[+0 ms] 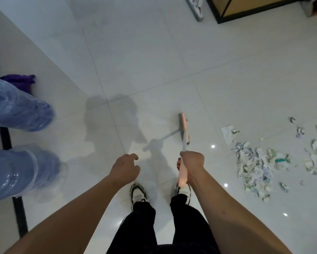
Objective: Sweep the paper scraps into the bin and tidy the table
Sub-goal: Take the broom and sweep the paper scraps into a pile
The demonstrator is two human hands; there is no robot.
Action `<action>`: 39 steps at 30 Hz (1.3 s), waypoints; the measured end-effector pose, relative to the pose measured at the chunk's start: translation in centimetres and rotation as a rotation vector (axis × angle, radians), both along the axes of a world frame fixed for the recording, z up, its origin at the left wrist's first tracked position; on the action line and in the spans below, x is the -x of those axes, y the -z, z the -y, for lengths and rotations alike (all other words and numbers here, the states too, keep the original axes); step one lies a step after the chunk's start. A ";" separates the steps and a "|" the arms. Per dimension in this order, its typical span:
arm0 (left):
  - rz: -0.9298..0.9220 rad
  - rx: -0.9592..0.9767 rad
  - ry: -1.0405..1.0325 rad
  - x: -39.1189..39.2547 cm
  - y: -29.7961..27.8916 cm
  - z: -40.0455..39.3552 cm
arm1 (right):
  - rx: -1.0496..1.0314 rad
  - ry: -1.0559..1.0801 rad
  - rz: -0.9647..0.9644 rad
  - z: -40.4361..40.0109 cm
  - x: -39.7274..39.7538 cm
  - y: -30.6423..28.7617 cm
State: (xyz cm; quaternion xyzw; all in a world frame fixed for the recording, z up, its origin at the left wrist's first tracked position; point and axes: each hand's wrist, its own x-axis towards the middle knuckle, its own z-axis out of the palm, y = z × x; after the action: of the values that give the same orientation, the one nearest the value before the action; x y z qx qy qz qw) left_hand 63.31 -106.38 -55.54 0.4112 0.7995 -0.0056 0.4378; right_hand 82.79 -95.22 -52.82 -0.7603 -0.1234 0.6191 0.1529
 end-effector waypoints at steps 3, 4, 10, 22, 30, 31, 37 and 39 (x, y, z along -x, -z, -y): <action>-0.043 -0.008 -0.001 -0.8 -0.3 -3.4 | 0.000 0.079 0.017 -1.6 -0.3 -0.1; -0.057 -0.010 -0.008 -1.4 -0.5 -4.7 | 0.019 0.092 -0.006 -2.5 -0.9 -0.3; -0.046 0.005 0.046 -8.3 -1.7 -12.8 | 0.286 0.028 -0.346 -9.9 -8.0 -0.5; -0.115 -0.022 0.409 -22.7 -3.8 -31.4 | 0.080 0.243 -0.136 -19.8 -27.1 0.1; -0.059 -0.070 0.708 -31.9 -5.0 -40.0 | -0.026 0.451 0.091 -23.4 -38.1 -0.1; -0.054 -0.069 0.739 -33.2 -5.1 -41.1 | -0.045 0.511 0.089 -23.4 -39.4 -0.6; -0.020 -0.083 0.978 -41.2 -5.1 -47.7 | -0.126 0.830 0.075 -22.7 -42.7 -3.4; -0.005 -0.091 1.088 -44.1 -4.9 -50.2 | -0.156 0.956 0.079 -22.9 -42.9 -3.5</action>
State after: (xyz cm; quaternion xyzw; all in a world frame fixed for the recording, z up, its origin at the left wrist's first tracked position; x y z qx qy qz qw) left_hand 107.38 -56.17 -50.62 0.7838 0.4721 -0.1977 0.3516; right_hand 125.73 -72.29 -49.32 -0.7410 0.1876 0.4392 0.4720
